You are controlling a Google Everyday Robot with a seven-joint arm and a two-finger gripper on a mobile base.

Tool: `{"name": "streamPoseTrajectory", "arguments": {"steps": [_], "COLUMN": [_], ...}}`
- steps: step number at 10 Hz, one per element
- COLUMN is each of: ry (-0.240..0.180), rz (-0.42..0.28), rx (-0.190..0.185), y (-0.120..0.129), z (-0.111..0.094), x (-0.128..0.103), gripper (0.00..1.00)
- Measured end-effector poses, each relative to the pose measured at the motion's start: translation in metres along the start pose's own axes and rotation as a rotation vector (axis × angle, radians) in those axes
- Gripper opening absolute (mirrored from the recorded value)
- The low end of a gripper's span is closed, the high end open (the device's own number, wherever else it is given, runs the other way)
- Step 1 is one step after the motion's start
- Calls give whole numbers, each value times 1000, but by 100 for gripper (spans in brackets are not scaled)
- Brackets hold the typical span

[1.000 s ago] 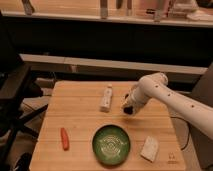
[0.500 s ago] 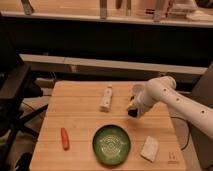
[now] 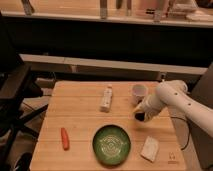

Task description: Place the eraser on the white sponge

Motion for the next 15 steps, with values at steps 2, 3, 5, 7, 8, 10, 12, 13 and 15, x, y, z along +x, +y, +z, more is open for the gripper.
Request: {"name": "streamPoseTrajectory", "arguments": {"steps": [2, 3, 5, 7, 8, 10, 12, 13, 15], "ry": [-6, -8, -16, -20, -24, -26, -29, -32, -33], "rz": [16, 27, 40, 47, 49, 62, 70, 75, 74], "rx": [1, 2, -5, -7, -10, -15, -17, -17, -18], "y": [10, 19, 44, 49, 51, 63, 73, 77, 79], "z": [-1, -3, -4, -2, 0, 0, -2, -1, 0], "x": [-6, -8, -20, -24, -26, -32, -40, -41, -44], "gripper": [3, 3, 3, 3, 3, 3, 3, 3, 3]}}
